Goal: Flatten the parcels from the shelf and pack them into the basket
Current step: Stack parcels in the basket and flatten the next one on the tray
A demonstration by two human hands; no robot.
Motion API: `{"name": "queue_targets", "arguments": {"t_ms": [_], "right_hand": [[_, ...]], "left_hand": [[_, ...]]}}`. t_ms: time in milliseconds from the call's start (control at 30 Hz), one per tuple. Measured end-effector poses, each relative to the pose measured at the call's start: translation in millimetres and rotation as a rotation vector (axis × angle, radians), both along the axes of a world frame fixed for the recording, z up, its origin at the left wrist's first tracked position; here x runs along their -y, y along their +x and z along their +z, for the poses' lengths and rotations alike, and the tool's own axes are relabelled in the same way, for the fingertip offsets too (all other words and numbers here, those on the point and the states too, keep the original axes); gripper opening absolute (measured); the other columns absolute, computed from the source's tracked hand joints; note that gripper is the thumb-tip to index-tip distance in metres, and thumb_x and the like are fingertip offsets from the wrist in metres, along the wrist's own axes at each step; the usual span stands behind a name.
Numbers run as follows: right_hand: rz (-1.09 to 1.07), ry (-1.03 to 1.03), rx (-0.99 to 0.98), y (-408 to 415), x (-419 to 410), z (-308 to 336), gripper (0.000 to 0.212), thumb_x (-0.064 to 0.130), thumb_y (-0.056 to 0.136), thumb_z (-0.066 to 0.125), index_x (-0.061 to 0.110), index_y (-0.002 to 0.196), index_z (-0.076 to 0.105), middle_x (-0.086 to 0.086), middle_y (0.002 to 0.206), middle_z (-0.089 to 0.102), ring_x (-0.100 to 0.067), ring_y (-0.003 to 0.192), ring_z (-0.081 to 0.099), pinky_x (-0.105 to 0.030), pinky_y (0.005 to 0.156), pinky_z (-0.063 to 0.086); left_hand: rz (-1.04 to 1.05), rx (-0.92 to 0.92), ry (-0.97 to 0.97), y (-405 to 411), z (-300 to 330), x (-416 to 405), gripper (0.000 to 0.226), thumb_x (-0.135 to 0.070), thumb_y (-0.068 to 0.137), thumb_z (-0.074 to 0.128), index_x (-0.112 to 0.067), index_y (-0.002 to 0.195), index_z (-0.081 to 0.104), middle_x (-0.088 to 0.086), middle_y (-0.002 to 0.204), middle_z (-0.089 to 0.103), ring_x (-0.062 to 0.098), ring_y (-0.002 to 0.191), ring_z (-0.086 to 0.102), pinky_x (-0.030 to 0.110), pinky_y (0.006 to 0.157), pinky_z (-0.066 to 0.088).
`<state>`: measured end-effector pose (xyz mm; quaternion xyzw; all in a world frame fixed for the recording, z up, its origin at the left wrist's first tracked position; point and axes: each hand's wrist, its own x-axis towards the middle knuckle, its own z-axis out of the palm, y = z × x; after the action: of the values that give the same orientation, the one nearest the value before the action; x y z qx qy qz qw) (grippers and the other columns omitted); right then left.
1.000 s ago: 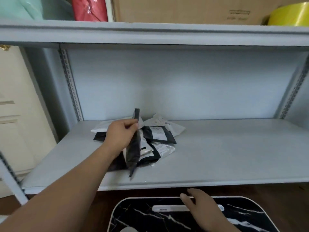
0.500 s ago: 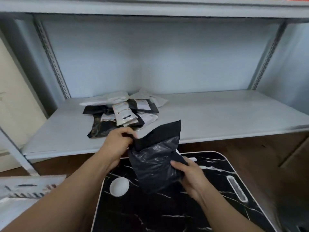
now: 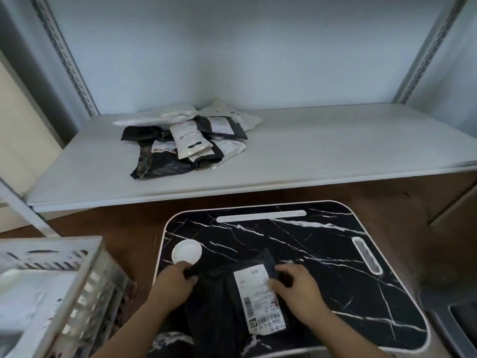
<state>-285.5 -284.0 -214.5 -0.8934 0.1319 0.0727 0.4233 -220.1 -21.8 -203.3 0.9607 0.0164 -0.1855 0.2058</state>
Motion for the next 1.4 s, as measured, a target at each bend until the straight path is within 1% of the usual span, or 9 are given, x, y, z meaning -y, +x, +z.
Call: {"name": "queue_targets", "arguments": {"t_ms": [100,200,333,500,700,867,967,1233,1400], "right_hand": [[-0.355,0.101,-0.202,17.2,-12.0,-14.2,0.045,0.041,0.089,0.064,0.005,0.116,0.062,-0.008,0.11,0.065,-0.024,0.102,0.06,-0.032,0.088,0.047],[-0.473,0.306,-0.345,26.0,-20.1,-27.2,0.036,0.04,0.091,0.062,0.005,0.089,0.07,-0.012,0.09,0.072,-0.029,0.088,0.067,-0.045,0.087,0.053],[-0.627,0.483,-0.194,30.2,-24.7,-33.8,0.025,0.021,0.088,0.069,0.01,0.07,0.056,-0.012,0.074,0.068,-0.026,0.07,0.062,-0.044,0.076,0.056],[-0.55,0.162,0.078,29.3,-21.5,-22.8,0.03,0.028,0.095,0.056,0.004,0.077,0.052,-0.006,0.063,0.056,-0.021,0.059,0.049,-0.035,0.062,0.041],[-0.441,0.128,0.019,30.5,-22.8,-24.0,0.033,0.031,0.101,0.042,0.007,0.079,0.05,-0.004,0.067,0.055,-0.021,0.066,0.049,-0.034,0.065,0.037],[-0.47,0.305,-0.085,25.8,-31.4,-26.6,0.024,0.018,0.101,0.042,0.009,0.083,0.054,-0.002,0.065,0.052,-0.014,0.06,0.047,-0.028,0.054,0.041],[-0.496,0.159,0.018,22.1,-29.5,-29.5,0.021,0.022,0.101,0.041,0.013,0.083,0.047,-0.004,0.061,0.051,-0.018,0.056,0.046,-0.035,0.058,0.043],[-0.246,-0.231,-0.035,31.1,-17.0,-22.0,0.019,0.033,0.103,0.034,0.018,0.104,0.045,0.001,0.074,0.059,-0.021,0.07,0.055,-0.033,0.061,0.04],[-0.226,-0.428,0.015,26.0,-7.0,-28.4,0.041,0.039,0.1,0.039,0.015,0.132,0.046,-0.005,0.128,0.053,-0.024,0.116,0.05,-0.037,0.091,0.04]], "left_hand": [[0.162,-0.147,-0.133,-9.4,-12.5,17.6,0.062,-0.043,0.081,0.071,-0.01,0.129,0.048,0.012,0.128,0.055,0.025,0.114,0.056,0.025,0.088,0.043],[0.19,-0.131,-0.162,-13.1,-19.3,32.2,0.064,-0.023,0.078,0.075,-0.01,0.133,0.046,0.011,0.13,0.054,0.025,0.116,0.055,0.024,0.091,0.042],[0.14,-0.003,-0.178,-6.2,-19.6,37.9,0.044,-0.001,0.08,0.06,-0.013,0.123,0.056,0.008,0.118,0.064,0.024,0.111,0.059,0.023,0.087,0.042],[0.282,0.18,-0.222,11.4,-14.5,31.1,0.04,-0.002,0.083,0.058,-0.013,0.122,0.056,0.012,0.117,0.063,0.03,0.103,0.06,0.035,0.087,0.045],[0.536,-0.091,-0.236,-2.6,-20.8,44.5,0.071,-0.053,0.09,0.052,0.003,0.132,0.036,0.022,0.129,0.05,0.039,0.118,0.051,0.042,0.093,0.042],[0.443,0.03,-0.21,-22.1,-31.6,68.4,0.042,-0.035,0.1,0.042,-0.001,0.125,0.037,0.019,0.113,0.061,0.037,0.105,0.058,0.036,0.073,0.038],[0.355,0.192,-0.147,-23.0,-33.0,66.3,0.035,-0.03,0.102,0.036,-0.006,0.128,0.038,0.014,0.096,0.065,0.034,0.089,0.062,0.033,0.064,0.035],[0.216,0.287,-0.001,-11.9,-37.9,44.0,0.037,-0.032,0.103,0.03,-0.012,0.133,0.034,0.01,0.094,0.067,0.032,0.084,0.063,0.033,0.065,0.036],[0.144,0.376,0.174,-17.1,-53.3,31.3,0.048,-0.02,0.089,0.061,0.0,0.131,0.048,0.021,0.109,0.06,0.038,0.095,0.058,0.045,0.075,0.045]]}}
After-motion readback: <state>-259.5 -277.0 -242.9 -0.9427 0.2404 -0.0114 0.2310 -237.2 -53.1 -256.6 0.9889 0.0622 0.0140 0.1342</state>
